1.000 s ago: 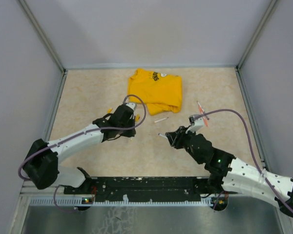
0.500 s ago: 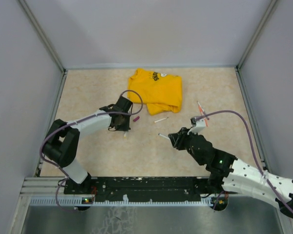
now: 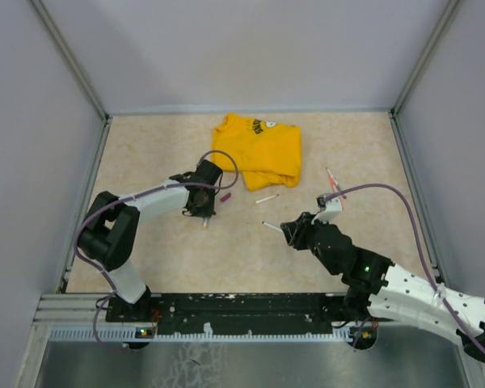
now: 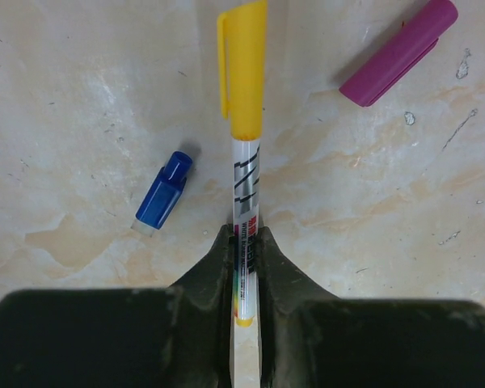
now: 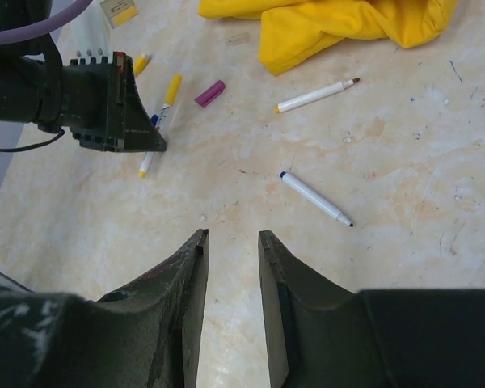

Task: Insert the pens into the pen caps
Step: Place the pen at the center of the board.

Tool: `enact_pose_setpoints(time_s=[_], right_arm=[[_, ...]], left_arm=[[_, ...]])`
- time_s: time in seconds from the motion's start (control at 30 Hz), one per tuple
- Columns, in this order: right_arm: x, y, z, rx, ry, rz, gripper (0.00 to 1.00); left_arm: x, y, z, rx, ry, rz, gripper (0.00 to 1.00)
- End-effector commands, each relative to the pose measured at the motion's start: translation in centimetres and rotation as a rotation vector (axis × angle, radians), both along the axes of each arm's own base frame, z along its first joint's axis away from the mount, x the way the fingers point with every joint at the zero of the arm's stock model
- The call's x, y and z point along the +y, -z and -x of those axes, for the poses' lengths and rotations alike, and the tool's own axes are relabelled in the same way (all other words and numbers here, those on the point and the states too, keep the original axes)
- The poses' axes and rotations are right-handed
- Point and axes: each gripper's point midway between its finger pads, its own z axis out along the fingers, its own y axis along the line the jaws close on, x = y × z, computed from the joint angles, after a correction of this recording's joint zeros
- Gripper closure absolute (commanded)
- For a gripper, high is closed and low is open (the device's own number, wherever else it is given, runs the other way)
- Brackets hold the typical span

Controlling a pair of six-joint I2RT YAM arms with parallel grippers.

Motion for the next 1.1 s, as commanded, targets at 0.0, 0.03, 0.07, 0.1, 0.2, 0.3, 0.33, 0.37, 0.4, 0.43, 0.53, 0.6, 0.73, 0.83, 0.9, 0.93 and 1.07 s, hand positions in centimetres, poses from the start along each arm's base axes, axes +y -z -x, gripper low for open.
enact_pose_setpoints(time_s=[0.0,0.03,0.07,0.1,0.2,0.3,0.33,0.37,0.4,0.43,0.53,0.6,0.73,0.83,0.9,0.93,1.07], right_arm=[[-0.2,-1.1,-0.3,-0.016,0.033,-0.038,0.69],[-0.1,-1.0,-0.3,-0.015,0.032,-0.04,0.69],[-0.1,-1.0,-0.3,-0.013,0.03,-0.04,0.69],[-0.1,-0.9,-0.3,-0.011,0.031,-0.04,0.69],[0.0,-0.8,-0.2,-0.011,0.022,-0.047,0.69],[0.2,-0.7,-0.2,-0.011,0.026,-0.065,0.69],[0.2,-0.7,-0.2,-0.011,0.024,-0.067,0.69],[0.3,-0.7,-0.2,-0.01,0.022,-0.067,0.69],[0.3,-0.7,-0.2,-0.009,0.023,-0.064,0.69],[0.3,-0.6,-0.3,-0.007,0.024,-0.06,0.69],[0.4,-0.5,-0.3,-0.003,0.024,-0.053,0.69],[0.3,-0.4,-0.3,0.0,0.026,-0.052,0.69],[0.4,-0.2,-0.4,0.003,0.03,-0.048,0.69],[0.4,-0.1,-0.4,0.008,0.03,-0.037,0.69],[0.3,0.1,-0.4,0.017,0.033,-0.023,0.69],[0.3,0.2,-0.4,0.022,0.036,-0.017,0.69],[-0.1,0.8,-0.5,0.06,0.061,0.043,0.69]], left_arm=[[0.0,-0.3,-0.5,-0.006,0.005,-0.005,0.84],[-0.1,-0.4,-0.5,-0.009,0.008,-0.002,0.82],[0.0,-0.5,-0.5,-0.012,0.008,-0.001,0.81],[0.0,-0.6,-0.5,-0.015,0.009,-0.001,0.79],[0.0,-1.1,-0.6,-0.027,0.012,-0.001,0.76],[0.2,-1.5,-0.6,-0.038,0.012,-0.005,0.75],[0.3,-1.7,-0.6,-0.042,0.014,-0.006,0.75],[0.3,-1.9,-0.6,-0.045,0.015,-0.005,0.74],[0.3,-2.2,-0.6,-0.052,0.018,-0.001,0.73],[0.3,-2.4,-0.7,-0.058,0.019,-0.001,0.69],[0.3,-3.5,-0.9,-0.086,0.03,0.005,0.66],[0.1,-4.4,-1.2,-0.113,0.049,0.018,0.65],[-0.1,-6.0,-1.9,-0.165,0.074,0.029,0.64],[-0.1,-6.8,-2.2,-0.193,0.095,0.024,0.63],[-0.2,-7.1,-2.4,-0.202,0.111,0.025,0.63],[-0.3,-7.2,-2.5,-0.205,0.118,0.024,0.63],[-1.0,-8.2,-2.5,-0.229,0.175,0.058,0.63]])
